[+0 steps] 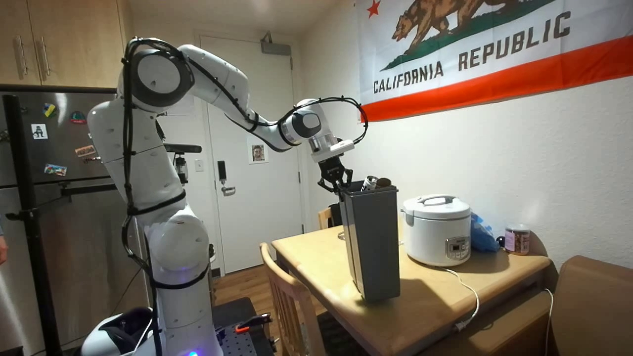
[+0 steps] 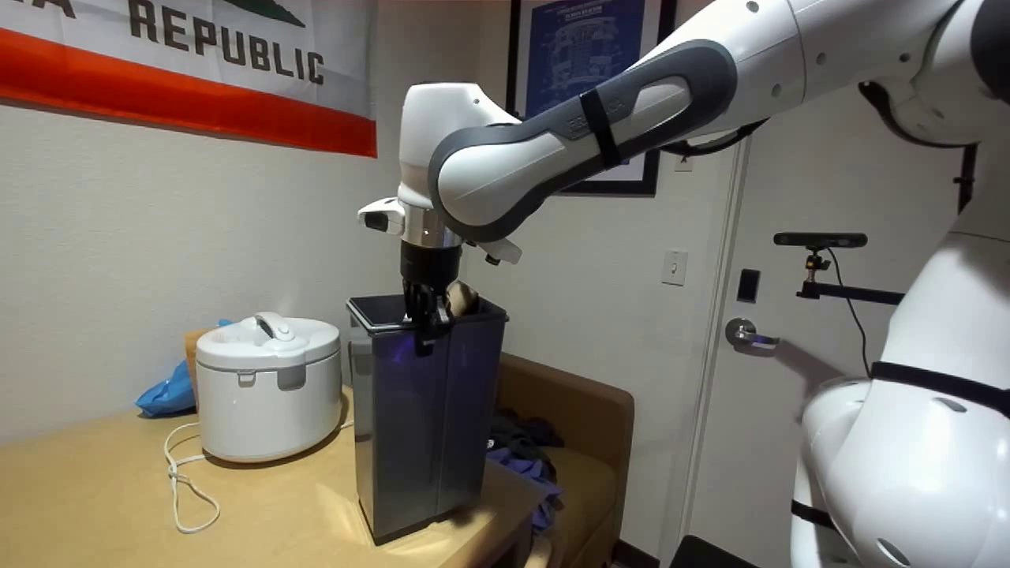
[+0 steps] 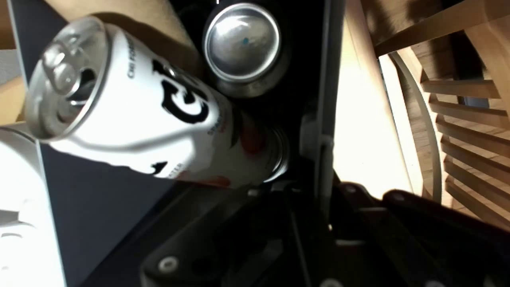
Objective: Move the landfill bin to the left then right
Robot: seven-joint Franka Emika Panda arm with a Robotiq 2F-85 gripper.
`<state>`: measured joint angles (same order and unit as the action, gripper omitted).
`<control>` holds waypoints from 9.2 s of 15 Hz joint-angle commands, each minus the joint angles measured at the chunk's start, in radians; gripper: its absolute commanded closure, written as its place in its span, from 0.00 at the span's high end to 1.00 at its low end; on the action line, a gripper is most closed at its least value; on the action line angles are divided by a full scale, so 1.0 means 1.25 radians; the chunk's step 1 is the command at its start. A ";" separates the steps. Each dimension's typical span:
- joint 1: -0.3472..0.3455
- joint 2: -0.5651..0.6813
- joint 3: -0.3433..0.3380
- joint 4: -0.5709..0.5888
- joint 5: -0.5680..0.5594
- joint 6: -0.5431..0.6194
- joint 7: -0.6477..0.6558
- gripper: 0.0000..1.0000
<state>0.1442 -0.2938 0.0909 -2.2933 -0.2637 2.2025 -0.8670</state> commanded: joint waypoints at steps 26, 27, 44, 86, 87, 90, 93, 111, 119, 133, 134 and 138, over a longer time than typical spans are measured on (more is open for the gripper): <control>0.091 0.183 0.121 0.264 -0.074 -0.126 -0.033 0.02; 0.097 0.208 0.130 0.293 -0.090 -0.148 -0.041 0.02; 0.165 0.443 0.189 0.634 -0.089 -0.236 -0.194 0.02; 0.231 0.437 0.191 0.746 -0.083 -0.353 -0.226 1.00; 0.227 0.442 0.191 0.742 -0.077 -0.345 -0.231 1.00; 0.222 0.468 0.192 0.744 -0.062 -0.352 -0.237 1.00; 0.214 0.490 0.194 0.740 -0.044 -0.349 -0.250 1.00; 0.177 0.493 0.196 0.611 0.067 -0.255 -0.244 0.43; 0.176 0.492 0.192 0.616 0.050 -0.260 -0.239 0.00; 0.172 0.368 0.188 0.514 0.036 -0.227 -0.125 0.02; 0.169 0.353 0.187 0.499 0.035 -0.224 -0.112 0.02; 0.153 0.285 0.180 0.436 0.034 -0.211 -0.062 0.02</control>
<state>0.3568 0.1909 0.3236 -1.6556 -0.1976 1.8907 -0.9944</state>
